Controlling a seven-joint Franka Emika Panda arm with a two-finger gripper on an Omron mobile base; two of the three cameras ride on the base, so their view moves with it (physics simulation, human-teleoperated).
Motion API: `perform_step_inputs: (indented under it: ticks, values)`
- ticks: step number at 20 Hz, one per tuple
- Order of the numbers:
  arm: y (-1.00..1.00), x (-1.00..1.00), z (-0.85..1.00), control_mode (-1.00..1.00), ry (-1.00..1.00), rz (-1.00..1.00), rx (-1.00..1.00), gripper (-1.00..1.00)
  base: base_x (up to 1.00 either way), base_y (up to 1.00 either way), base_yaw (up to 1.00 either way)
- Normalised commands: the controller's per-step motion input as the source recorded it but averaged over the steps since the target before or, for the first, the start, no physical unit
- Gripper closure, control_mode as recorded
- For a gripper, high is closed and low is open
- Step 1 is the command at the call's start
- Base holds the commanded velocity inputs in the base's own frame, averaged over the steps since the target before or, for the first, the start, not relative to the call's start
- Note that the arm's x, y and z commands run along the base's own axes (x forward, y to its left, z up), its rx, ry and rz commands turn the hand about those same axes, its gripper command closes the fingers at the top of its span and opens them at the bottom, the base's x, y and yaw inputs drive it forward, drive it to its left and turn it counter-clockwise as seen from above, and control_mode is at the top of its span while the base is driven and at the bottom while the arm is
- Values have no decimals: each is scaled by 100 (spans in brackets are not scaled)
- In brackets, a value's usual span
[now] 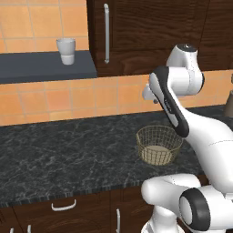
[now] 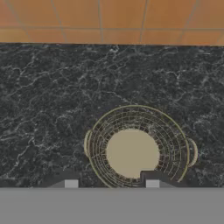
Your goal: Open the cabinet, pick up the bread from the cabinet and place it in the basket. Then move the basket to the dining counter.
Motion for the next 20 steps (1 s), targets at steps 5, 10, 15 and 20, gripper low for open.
perform_step_inputs:
  ticks: [5, 10, 15, 20]
  values:
    - [23, -14, 13, -100, -13, -3, -7, -100, 0, 0, 0]
    - [34, -7, 83, -100, -22, -4, -9, -100, 0, 0, 0]
    - [77, 0, 100, -100, -19, 3, -17, -100, 0, 0, 0]
    - [84, 8, 80, -100, -12, 0, -10, -100, 0, 0, 0]
